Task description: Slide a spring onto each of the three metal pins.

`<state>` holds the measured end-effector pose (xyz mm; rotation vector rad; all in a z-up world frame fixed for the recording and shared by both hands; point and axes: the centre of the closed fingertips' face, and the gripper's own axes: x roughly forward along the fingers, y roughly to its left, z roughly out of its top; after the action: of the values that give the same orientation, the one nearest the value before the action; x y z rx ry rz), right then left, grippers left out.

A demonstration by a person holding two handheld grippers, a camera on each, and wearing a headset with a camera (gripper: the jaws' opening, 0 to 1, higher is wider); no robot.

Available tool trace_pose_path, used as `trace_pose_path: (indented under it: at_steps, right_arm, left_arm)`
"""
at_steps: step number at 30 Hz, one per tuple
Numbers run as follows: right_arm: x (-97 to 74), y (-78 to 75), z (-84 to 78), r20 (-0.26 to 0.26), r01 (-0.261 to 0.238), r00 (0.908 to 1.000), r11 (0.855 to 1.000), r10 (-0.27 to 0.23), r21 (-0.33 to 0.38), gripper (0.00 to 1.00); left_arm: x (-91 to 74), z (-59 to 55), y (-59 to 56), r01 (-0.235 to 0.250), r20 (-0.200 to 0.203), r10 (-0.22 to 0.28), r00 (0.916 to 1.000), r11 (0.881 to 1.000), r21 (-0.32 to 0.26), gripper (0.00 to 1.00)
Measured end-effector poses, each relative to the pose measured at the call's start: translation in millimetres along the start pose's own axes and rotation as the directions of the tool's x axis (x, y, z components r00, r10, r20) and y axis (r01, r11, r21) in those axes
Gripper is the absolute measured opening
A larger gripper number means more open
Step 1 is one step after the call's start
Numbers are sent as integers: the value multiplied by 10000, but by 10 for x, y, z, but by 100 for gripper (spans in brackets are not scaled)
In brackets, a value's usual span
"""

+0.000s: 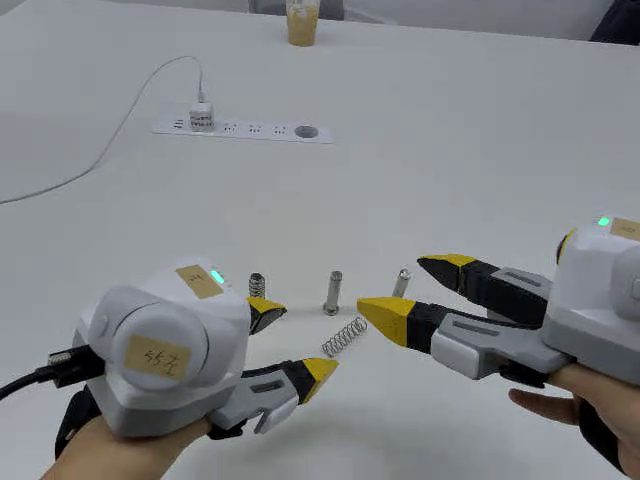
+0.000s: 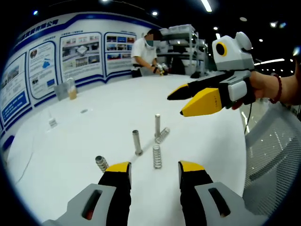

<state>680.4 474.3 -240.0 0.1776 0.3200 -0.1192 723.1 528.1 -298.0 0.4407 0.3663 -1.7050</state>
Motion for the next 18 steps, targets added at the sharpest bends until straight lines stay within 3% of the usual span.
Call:
trace_pose_path:
  at_steps: [7, 18]
  right_arm:
    - [-73, -95, -127, -171, 310, 9994, 9991, -305, 286, 53]
    - [-112, -101, -272, -422, 473, 9981, 9969, -447, 622, 51]
  left_arm:
    - [121, -46, -38, 201, -191, -199, 9996, 9998, 95, 34]
    - [329, -176, -3, 133, -670, -147, 9976, 9997, -214, 26]
